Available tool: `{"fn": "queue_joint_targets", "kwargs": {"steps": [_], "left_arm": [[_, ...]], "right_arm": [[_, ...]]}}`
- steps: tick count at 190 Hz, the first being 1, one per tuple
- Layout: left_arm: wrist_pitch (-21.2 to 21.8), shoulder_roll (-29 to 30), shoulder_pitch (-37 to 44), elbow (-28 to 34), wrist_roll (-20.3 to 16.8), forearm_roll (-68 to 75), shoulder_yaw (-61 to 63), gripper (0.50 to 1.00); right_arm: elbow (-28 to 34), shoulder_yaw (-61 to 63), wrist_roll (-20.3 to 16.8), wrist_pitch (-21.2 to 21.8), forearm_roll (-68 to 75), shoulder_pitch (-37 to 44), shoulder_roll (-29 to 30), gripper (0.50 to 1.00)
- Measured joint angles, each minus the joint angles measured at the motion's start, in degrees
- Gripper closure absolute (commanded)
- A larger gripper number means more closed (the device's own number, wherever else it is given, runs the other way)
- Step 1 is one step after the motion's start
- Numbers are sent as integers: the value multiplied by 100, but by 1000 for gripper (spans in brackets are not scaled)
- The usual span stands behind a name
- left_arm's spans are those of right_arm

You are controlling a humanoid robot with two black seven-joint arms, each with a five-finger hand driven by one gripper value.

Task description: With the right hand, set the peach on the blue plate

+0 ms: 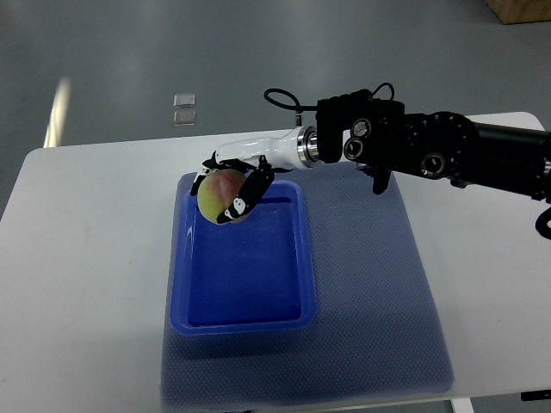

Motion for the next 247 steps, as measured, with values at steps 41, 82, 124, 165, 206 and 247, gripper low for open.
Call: {"fn": "queue_joint_targets", "kwargs": {"steps": [41, 82, 124, 165, 206, 247], "left_arm": [[0, 0, 0, 0, -2, 4, 0, 500], [0, 0, -2, 17, -2, 4, 8, 500], [0, 0, 0, 14, -1, 1, 10, 500], [-1, 0, -1, 1, -1, 35, 10, 500], [-8, 0, -8, 7, -1, 48, 9, 500], [-9, 0, -14, 1, -1, 65, 9, 500]], "right_arm": [[-434, -1, 0, -228, -379, -578, 370, 840], [-787, -1, 0, -368, -598, -927, 379, 748], [-861, 30, 1, -327, -629, -1042, 378, 585], [-857, 96, 0, -324, -555, -976, 378, 576], [-812, 623, 2, -288, -443, -744, 329, 576], [-752, 2272, 75, -257, 491, -882, -328, 576]]}}
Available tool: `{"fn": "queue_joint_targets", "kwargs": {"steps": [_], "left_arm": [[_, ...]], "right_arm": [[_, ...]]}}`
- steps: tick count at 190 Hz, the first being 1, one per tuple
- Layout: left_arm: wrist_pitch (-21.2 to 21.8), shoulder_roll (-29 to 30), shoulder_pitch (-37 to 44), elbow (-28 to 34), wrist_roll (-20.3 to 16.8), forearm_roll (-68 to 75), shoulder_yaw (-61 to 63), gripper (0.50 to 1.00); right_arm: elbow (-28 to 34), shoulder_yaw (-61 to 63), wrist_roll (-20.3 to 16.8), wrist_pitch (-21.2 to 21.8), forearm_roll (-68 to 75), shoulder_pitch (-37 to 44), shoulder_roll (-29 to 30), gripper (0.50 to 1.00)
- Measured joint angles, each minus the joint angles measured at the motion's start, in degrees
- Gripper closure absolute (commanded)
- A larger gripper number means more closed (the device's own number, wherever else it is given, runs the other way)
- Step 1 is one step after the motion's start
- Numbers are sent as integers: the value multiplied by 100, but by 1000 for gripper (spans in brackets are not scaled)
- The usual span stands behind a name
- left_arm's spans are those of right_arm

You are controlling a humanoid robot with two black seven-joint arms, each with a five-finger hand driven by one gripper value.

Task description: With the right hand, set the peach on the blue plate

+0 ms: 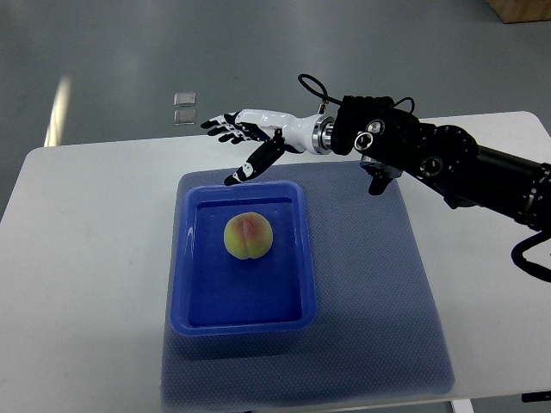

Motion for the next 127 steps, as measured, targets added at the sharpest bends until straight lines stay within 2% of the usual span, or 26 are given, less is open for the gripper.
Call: {"fn": "queue_joint_targets", "kwargs": {"steps": [26, 73, 104, 127], "left_arm": [[-6, 0, -3, -11, 0, 4, -4, 500], [-13, 0, -4, -13, 0, 5, -2, 500], [-142, 0, -4, -43, 0, 5, 0, 500], [-174, 0, -4, -52, 0, 5, 5, 500]], "right_arm": [[12, 1749, 4, -8, 1001, -721, -307, 576], [-81, 4393, 60, -80, 2312, -2244, -281, 576], [-121, 5051, 485, -50, 2392, -2955, -247, 574], [-124, 5103, 609, -46, 2393, -3185, -253, 574]]}}
